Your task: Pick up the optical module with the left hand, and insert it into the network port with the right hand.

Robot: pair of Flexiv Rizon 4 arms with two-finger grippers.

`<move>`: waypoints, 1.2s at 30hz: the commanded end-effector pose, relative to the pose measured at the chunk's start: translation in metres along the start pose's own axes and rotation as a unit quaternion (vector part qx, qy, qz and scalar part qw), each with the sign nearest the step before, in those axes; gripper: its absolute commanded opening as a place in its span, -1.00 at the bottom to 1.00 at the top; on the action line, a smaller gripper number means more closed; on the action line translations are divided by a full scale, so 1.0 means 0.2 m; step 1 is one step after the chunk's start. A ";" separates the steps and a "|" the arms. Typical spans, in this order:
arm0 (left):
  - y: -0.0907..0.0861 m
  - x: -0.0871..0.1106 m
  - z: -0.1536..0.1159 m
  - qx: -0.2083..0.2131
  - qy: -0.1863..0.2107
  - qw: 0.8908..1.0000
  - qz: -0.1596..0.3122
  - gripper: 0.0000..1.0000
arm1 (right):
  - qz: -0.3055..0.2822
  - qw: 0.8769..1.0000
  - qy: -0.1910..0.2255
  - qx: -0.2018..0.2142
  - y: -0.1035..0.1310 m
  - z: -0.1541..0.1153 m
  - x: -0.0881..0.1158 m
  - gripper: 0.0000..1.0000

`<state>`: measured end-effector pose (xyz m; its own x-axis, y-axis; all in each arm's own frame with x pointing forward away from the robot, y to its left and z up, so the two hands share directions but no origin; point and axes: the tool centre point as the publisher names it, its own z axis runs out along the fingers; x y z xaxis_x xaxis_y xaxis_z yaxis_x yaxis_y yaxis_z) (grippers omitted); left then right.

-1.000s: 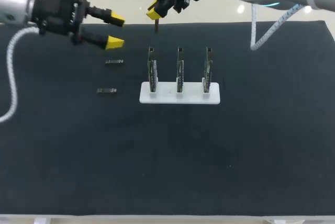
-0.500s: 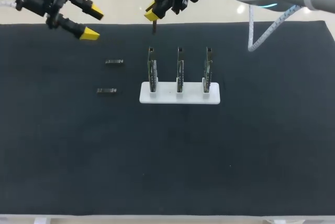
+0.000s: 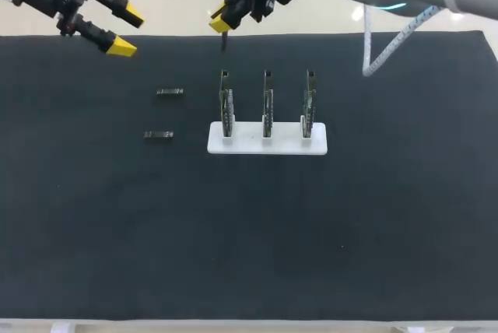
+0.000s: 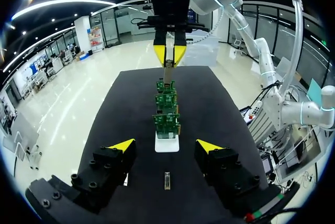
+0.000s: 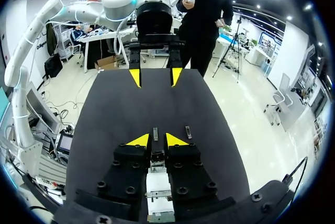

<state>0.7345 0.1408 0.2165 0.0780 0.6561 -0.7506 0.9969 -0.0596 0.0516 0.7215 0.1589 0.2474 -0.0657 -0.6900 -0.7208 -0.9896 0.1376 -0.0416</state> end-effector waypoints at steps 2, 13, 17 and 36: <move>0.01 0.00 0.00 0.002 0.001 1.000 0.000 1.00 | 0.009 1.000 0.003 -0.008 -0.03 0.02 0.00 -1.00; 0.01 0.00 0.00 0.002 0.001 1.000 0.000 1.00 | 0.021 1.000 0.001 -0.016 -0.08 0.12 0.05 -1.00; 0.01 0.00 0.00 0.002 0.001 1.000 0.000 1.00 | 0.024 1.000 0.001 -0.020 -0.10 0.16 0.07 -1.00; 0.01 0.00 0.00 0.002 0.001 1.000 0.000 1.00 | 0.027 0.999 -0.019 -0.026 -0.11 0.22 0.17 -1.00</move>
<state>0.7355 0.1408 0.2160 0.0790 0.6555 -0.7510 0.9968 -0.0618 0.0509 0.7453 0.1648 0.1951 -0.1178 -0.6597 -0.7422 -0.9898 0.1387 0.0337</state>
